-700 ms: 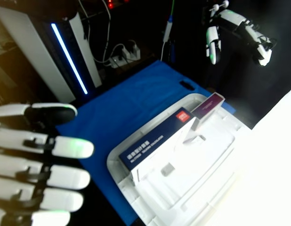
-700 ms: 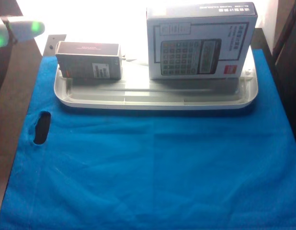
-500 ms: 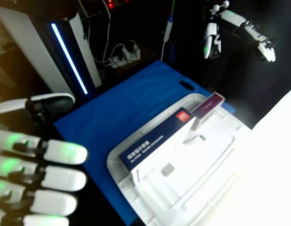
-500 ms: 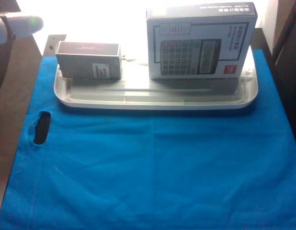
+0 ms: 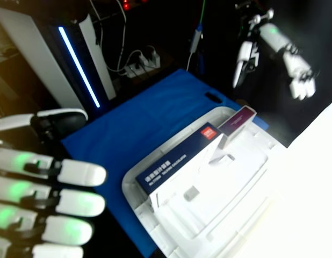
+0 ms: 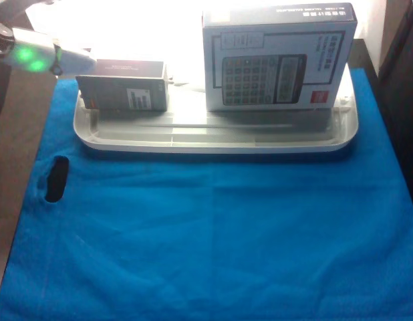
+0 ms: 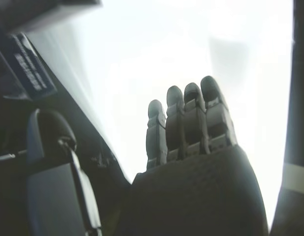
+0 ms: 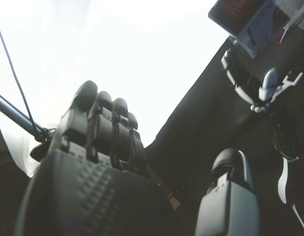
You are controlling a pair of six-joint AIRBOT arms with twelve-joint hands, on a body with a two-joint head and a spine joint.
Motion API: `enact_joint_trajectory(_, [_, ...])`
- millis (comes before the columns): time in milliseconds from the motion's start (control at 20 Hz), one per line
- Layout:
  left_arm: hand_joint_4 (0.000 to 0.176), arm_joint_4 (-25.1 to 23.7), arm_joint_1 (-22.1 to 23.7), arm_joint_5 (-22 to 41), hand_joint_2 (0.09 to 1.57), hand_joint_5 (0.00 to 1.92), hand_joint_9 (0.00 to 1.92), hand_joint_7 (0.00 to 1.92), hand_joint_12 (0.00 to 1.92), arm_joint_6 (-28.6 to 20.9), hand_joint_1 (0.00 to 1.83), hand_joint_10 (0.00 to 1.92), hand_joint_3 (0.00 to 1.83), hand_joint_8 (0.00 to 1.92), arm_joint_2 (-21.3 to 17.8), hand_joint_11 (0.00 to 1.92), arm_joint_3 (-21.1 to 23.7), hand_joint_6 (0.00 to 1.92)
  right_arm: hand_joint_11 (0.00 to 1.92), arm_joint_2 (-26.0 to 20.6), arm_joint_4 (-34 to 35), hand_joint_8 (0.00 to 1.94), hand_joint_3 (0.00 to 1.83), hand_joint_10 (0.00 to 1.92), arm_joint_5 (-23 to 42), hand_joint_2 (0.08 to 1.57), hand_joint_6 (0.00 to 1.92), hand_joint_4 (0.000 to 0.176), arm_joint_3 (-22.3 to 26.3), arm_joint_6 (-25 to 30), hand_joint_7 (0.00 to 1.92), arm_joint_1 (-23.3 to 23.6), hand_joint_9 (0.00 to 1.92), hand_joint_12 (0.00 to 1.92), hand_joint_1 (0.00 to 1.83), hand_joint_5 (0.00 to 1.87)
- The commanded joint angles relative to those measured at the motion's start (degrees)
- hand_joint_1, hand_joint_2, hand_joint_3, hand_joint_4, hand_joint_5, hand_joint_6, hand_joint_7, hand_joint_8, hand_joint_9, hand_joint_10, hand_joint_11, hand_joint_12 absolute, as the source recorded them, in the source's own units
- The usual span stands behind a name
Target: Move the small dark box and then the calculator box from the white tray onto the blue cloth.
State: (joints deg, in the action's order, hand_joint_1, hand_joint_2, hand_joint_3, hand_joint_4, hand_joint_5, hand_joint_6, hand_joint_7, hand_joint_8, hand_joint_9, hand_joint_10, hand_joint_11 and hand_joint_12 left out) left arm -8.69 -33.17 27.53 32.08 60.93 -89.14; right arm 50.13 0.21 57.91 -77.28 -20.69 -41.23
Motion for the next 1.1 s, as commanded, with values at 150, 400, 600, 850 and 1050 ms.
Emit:
enact_joint_trajectory(150, [0.006,-1.75,1.85,1.37,0.84,0.39,0.51,0.48,0.71,-0.35,0.90,0.01,0.00,0.01,1.01,0.13,-1.02,0.00,0.00,0.43,1.43,0.01,0.00,0.00,6.41,0.91,0.00,0.000,-0.26,0.57,0.21,1.14,0.16,0.44,0.43,0.16])
enact_joint_trajectory(400, [0.025,-3.10,1.87,-0.72,0.84,0.43,0.51,0.52,0.98,-0.36,0.92,0.00,0.00,0.00,2.61,0.01,-1.82,0.00,0.00,0.68,1.43,0.00,0.00,0.00,6.41,0.92,0.00,0.000,-0.27,0.58,0.19,1.14,0.14,0.50,0.39,0.17])
enact_joint_trajectory(600, [0.000,-3.34,1.86,-1.51,0.83,0.45,0.49,0.52,0.96,-0.36,0.92,0.00,0.00,0.01,3.58,0.01,-2.44,0.01,0.00,0.90,1.41,0.00,0.00,0.01,6.42,0.93,0.00,0.000,-0.28,0.59,0.22,1.14,0.17,0.59,0.37,0.17])
enact_joint_trajectory(850, [0.000,-3.67,1.71,-1.85,0.91,0.59,0.66,0.68,0.99,-0.36,1.05,0.03,0.00,0.01,5.23,0.26,-3.42,0.01,0.00,1.04,1.42,0.01,0.00,0.01,6.42,0.92,0.00,0.000,-0.27,0.62,0.24,1.14,0.19,0.60,0.35,0.19])
enact_joint_trajectory(1050, [0.000,-3.64,1.27,-1.56,1.04,1.06,1.03,1.10,1.33,-0.37,1.24,0.19,0.00,0.73,6.42,0.43,-3.99,0.43,0.00,1.25,1.43,0.00,0.00,0.01,6.42,0.92,0.00,0.000,-0.27,0.72,0.24,1.14,0.20,0.58,0.34,0.17])
